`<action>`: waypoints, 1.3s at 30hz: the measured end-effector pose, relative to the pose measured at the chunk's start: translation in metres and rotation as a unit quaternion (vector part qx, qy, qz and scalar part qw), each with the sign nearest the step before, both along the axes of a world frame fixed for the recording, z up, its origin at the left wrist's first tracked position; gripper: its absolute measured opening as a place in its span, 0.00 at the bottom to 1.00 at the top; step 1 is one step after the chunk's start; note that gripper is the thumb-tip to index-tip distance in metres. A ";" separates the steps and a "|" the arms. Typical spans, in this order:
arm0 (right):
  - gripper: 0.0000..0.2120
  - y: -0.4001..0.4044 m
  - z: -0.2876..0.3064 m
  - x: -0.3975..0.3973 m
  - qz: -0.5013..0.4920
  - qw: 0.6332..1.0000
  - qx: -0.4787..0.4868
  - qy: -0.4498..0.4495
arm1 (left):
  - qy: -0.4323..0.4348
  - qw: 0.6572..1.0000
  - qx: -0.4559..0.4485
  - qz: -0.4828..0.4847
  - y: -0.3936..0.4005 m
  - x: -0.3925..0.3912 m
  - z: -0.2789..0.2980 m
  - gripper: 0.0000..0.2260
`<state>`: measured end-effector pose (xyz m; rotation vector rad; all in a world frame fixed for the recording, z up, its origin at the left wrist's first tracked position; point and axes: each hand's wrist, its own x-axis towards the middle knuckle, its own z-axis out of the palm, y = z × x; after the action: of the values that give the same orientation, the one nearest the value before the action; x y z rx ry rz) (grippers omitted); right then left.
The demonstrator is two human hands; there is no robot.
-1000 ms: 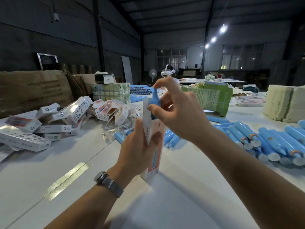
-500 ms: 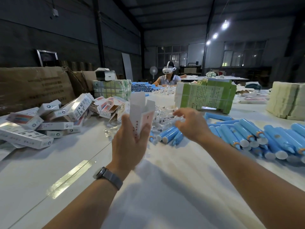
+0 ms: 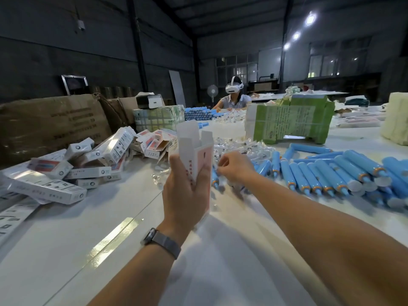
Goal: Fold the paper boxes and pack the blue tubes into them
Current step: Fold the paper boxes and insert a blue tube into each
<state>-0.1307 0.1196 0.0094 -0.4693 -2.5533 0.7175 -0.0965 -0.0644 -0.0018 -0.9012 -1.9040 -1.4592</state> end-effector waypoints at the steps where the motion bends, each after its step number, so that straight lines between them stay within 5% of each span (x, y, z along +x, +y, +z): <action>1: 0.04 0.000 0.007 0.006 0.009 0.998 -0.039 0.048 | -0.002 1.000 0.003 -0.003 0.001 0.000 0.000 0.21; 6: 0.08 -0.008 0.059 0.067 0.104 0.922 -0.243 0.283 | 0.007 0.999 0.035 -0.005 0.003 0.004 -0.003 0.16; 11: 0.06 -0.024 0.102 0.128 0.262 0.879 -0.281 0.283 | 0.029 0.999 0.042 -0.015 0.009 0.008 -0.004 0.16; 13: 0.06 -0.031 0.110 0.142 0.279 0.899 -0.222 0.256 | 0.028 0.999 0.037 -0.022 0.010 0.009 -0.006 0.15; 17: 0.05 -0.044 0.110 0.148 0.185 0.960 0.093 0.187 | 0.025 0.998 0.041 -0.029 0.010 0.007 -0.008 0.14; 23: 0.16 -0.051 0.107 0.144 0.160 0.935 0.070 0.309 | 0.064 0.998 0.008 -0.024 0.010 0.007 -0.008 0.17; 27: 0.20 -0.053 0.095 0.137 0.160 0.937 0.100 0.295 | 0.067 0.997 0.009 -0.024 0.011 0.005 -0.010 0.17; 33: 0.05 -0.050 0.083 0.128 0.165 0.901 0.207 0.344 | 0.037 0.999 0.038 0.004 0.011 0.003 -0.010 0.16; 39: 0.15 -0.049 0.073 0.127 0.181 0.917 0.261 0.242 | 0.032 0.999 0.029 -0.014 0.012 0.008 -0.008 0.17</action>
<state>-0.0036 0.0705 0.0828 0.3304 -2.2308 0.1963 -0.0887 -0.0524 -0.0100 -0.9406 -1.8001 -1.4770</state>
